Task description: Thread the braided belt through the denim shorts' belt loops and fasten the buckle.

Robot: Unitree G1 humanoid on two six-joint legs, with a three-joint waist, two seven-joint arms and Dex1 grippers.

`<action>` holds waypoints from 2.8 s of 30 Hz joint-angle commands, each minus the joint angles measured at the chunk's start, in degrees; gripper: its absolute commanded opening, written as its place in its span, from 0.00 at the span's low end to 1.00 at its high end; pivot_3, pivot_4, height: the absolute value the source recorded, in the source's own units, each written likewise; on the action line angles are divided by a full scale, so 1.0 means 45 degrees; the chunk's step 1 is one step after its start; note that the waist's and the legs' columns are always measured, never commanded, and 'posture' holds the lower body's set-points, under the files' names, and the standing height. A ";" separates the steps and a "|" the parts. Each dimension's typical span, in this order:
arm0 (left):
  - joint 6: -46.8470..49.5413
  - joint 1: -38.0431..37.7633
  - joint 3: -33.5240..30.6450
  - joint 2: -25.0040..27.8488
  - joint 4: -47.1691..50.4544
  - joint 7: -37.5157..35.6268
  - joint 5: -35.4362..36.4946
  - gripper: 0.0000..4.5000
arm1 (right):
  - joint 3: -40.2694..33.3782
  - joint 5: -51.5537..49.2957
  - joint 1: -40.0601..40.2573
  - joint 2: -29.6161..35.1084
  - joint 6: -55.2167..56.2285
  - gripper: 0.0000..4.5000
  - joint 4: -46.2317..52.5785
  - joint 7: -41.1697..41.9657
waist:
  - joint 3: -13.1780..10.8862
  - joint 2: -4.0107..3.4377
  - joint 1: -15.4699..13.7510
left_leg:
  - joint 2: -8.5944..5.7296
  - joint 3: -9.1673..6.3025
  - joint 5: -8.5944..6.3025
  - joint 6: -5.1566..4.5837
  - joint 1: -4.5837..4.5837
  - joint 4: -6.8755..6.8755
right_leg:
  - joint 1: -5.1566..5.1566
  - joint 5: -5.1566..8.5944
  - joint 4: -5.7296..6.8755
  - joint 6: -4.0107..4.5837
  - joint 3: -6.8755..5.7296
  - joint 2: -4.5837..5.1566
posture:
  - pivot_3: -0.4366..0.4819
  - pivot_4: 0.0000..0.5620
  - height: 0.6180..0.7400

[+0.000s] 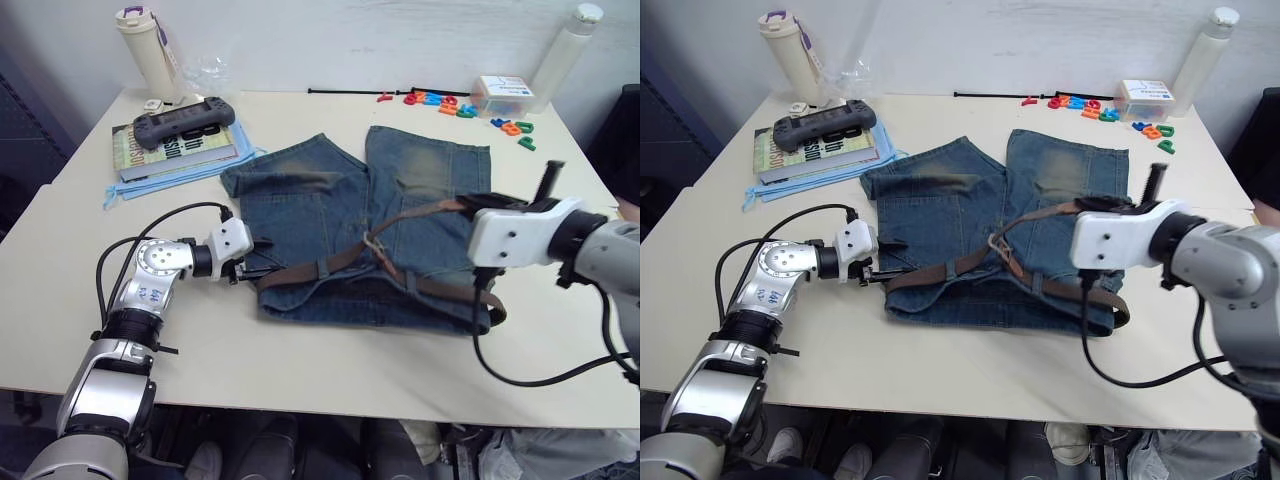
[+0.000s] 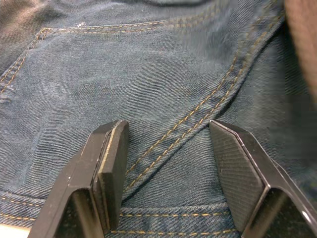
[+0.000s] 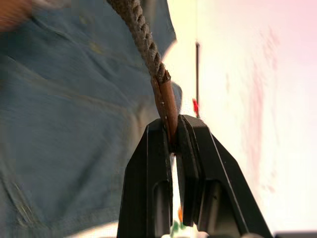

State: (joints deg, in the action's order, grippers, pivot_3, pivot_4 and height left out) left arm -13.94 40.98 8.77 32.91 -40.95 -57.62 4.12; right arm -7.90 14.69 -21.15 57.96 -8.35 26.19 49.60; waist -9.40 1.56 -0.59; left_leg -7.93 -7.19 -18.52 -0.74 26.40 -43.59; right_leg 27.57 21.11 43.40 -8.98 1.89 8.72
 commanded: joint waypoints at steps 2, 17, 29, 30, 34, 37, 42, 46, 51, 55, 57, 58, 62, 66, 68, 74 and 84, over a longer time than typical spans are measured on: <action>0.0265 -0.0629 0.0406 0.0288 -0.0411 -0.0114 -0.0861 0.64 | -0.0974 -0.0267 -0.0507 0.0533 0.0226 0.00 -0.0314 -0.0215 | 0.0006 -0.0011 0.0058 | 0.0000 0.0001 0.0000 0.0000 0.0000 -0.0001 | 0.0000 0.0000 0.0002 0.0000 0.0001 0.0002 | 0.48 0.27 0.31; 0.0360 -0.0698 0.0258 0.0087 0.0309 0.0161 -0.0657 0.64 | -0.0308 -0.1524 -0.0819 0.0189 -0.0924 0.00 0.0646 -0.0147 | 0.0012 -0.0029 0.0125 | -0.0002 -0.0001 -0.0003 -0.0004 0.0011 -0.0005 | 0.0007 0.0001 0.0003 0.0002 0.0000 0.0013 | 0.48 0.27 0.31; 0.1470 -0.1176 -0.0845 -0.0259 0.3291 0.0691 0.0492 0.82 | 0.3053 -0.0220 -0.1000 -0.1871 -0.2652 0.00 0.2083 -0.0660 | 0.0011 -0.0027 0.0087 | -0.0009 -0.0021 -0.0004 -0.0005 0.0119 -0.0068 | 0.0082 0.0000 0.0016 0.0000 -0.0013 0.0009 | 0.48 0.27 0.31; 0.1830 -0.1235 -0.1001 -0.0285 0.3782 0.0750 0.0685 0.91 | 0.3202 -0.0129 -0.1100 -0.2004 -0.2745 0.00 0.2086 -0.0687 | 0.0010 -0.0025 0.0103 | -0.0010 -0.0021 -0.0004 -0.0006 0.0153 -0.0086 | 0.0111 0.0000 0.0030 0.0000 -0.0012 0.0008 | 0.48 0.27 0.31; 0.3585 -0.1125 -0.1682 -0.0368 0.5628 0.0951 0.1679 0.99 | 0.3638 0.0136 -0.1350 -0.2350 -0.2910 0.00 0.2061 -0.0736 | 0.0005 -0.0018 0.0138 | -0.0020 -0.0018 0.0002 0.0003 0.0237 -0.0120 | 0.0215 -0.0004 0.0082 -0.0007 -0.0003 0.0012 | 0.48 0.27 0.31; 0.5912 -0.0645 -0.2225 -0.0641 0.7612 0.1192 0.3254 0.99 | 0.3910 0.0388 -0.1607 -0.2530 -0.2913 0.00 0.1826 -0.0776 | 0.0002 -0.0012 0.0163 | -0.0018 -0.0017 0.0005 0.0008 0.0235 -0.0117 | 0.0220 -0.0004 0.0091 -0.0006 -0.0002 0.0007 | 0.48 0.27 0.31; 0.7844 -0.0629 -0.1909 -0.0993 0.9661 0.1771 0.3822 0.99 | 0.4272 0.0719 -0.1965 -0.2718 -0.2888 0.00 0.1552 -0.0722 | 0.0002 -0.0012 0.0180 | -0.0018 -0.0014 0.0007 0.0012 0.0228 -0.0114 | 0.0215 -0.0004 0.0093 -0.0006 0.0002 0.0005 | 0.48 0.27 0.31; 0.8104 -0.0803 -0.1184 -0.1435 1.0615 0.2454 0.3250 0.99 | 0.4620 0.1002 -0.2220 -0.2955 -0.2875 0.00 0.1361 -0.0703 | 0.0000 -0.0009 0.0171 | -0.0017 -0.0006 0.0008 0.0014 0.0222 -0.0116 | 0.0211 -0.0004 0.0096 -0.0006 0.0008 0.0001 | 0.48 0.27 0.31; 0.9094 -0.1271 -0.0518 -0.1853 1.2124 0.3778 0.2634 0.99 | 0.4969 0.1398 -0.2518 -0.3131 -0.2840 0.00 0.1196 -0.0618 | 0.0000 -0.0009 0.0173 | -0.0017 -0.0004 0.0010 0.0016 0.0224 -0.0115 | 0.0216 -0.0004 0.0098 -0.0005 0.0014 0.0000 | 0.48 0.27 0.31; 0.9757 -0.1575 0.0071 -0.1793 1.3029 0.4376 0.2042 0.99 | 0.5087 0.1562 -0.2588 -0.3279 -0.2889 0.00 0.1175 -0.0628 | 0.0000 -0.0009 0.0151 | -0.0017 -0.0003 0.0010 0.0017 0.0224 -0.0116 | 0.0214 -0.0004 0.0098 -0.0005 0.0014 -0.0001 | 0.48 0.27 0.31; 1.0124 -0.1715 0.0303 -0.1620 1.3278 0.4662 0.1666 0.99 | 0.5096 0.1644 -0.2587 -0.3359 -0.2920 0.00 0.1195 -0.0613 | 0.0000 -0.0009 0.0154 | -0.0017 -0.0003 0.0010 0.0017 0.0224 -0.0116 | 0.0215 -0.0004 0.0099 -0.0005 0.0013 -0.0004 | 0.48 0.27 0.31; 1.0218 -0.1768 0.0393 -0.1557 1.3363 0.4731 0.1534 0.99 | 0.5094 0.1675 -0.2582 -0.3385 -0.2927 0.00 0.1203 -0.0604 | 0.0000 -0.0009 0.0164 | -0.0017 -0.0003 0.0010 0.0017 0.0222 -0.0116 | 0.0214 -0.0004 0.0099 -0.0005 0.0013 -0.0004 | 0.48 0.27 0.31; 1.0676 -0.1808 0.0654 -0.1449 1.3525 0.5161 0.1002 0.99 | 0.5069 0.1760 -0.2548 -0.3454 -0.2968 0.00 0.1244 -0.0576 | 0.0000 -0.0009 0.0146 | -0.0017 -0.0002 0.0011 0.0018 0.0222 -0.0116 | 0.0214 -0.0004 0.0102 -0.0005 0.0014 -0.0005 | 0.48 0.27 0.31; 1.0971 -0.1766 0.0782 -0.1516 1.3553 0.5396 0.0698 0.94 | 0.5024 0.1841 -0.2500 -0.3512 -0.2982 0.00 0.1284 -0.0561 | 0.0000 -0.0009 0.0143 | -0.0018 -0.0002 0.0011 0.0018 0.0223 -0.0116 | 0.0214 -0.0004 0.0100 -0.0004 0.0012 -0.0005 | 0.48 0.27 0.31; 1.1015 -0.1791 0.0810 -0.1601 1.3579 0.5447 0.0662 0.80 | 0.5012 0.1862 -0.2483 -0.3532 -0.2987 0.00 0.1302 -0.0552 | 0.0000 -0.0009 0.0150 | -0.0018 -0.0002 0.0011 0.0018 0.0223 -0.0116 | 0.0215 -0.0004 0.0101 -0.0004 0.0013 -0.0005 | 0.48 0.27 0.31; 1.1236 -0.1971 0.0861 -0.1792 1.3962 0.5505 0.0758 0.24 | 0.4978 0.1883 -0.2433 -0.3543 -0.3019 0.00 0.1382 -0.0517 | 0.0000 -0.0009 0.0157 | -0.0017 -0.0002 0.0011 0.0018 0.0222 -0.0116 | 0.0215 -0.0004 0.0102 -0.0004 0.0013 -0.0004 | 0.48 0.27 0.31; 1.2341 -0.2165 -0.0396 -0.3119 1.3405 0.6142 0.1878 0.01 | 0.4888 0.1417 -0.2467 -0.4294 -0.3353 0.00 0.1782 -0.0583 | 0.0001 -0.0009 0.0161 | -0.0017 -0.0002 0.0011 0.0018 0.0222 -0.0117 | 0.0215 -0.0004 0.0104 -0.0004 0.0013 -0.0006 | 0.48 0.27 0.31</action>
State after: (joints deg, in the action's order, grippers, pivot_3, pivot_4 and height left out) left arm 41.25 31.13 8.51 20.20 19.08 -30.52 10.11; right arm 14.84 22.86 -31.61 39.94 -23.82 30.65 47.29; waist -9.40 1.51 0.14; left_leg -8.00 -7.20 -18.47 -0.66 27.38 -44.12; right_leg 28.53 21.09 43.87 -9.00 1.95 8.69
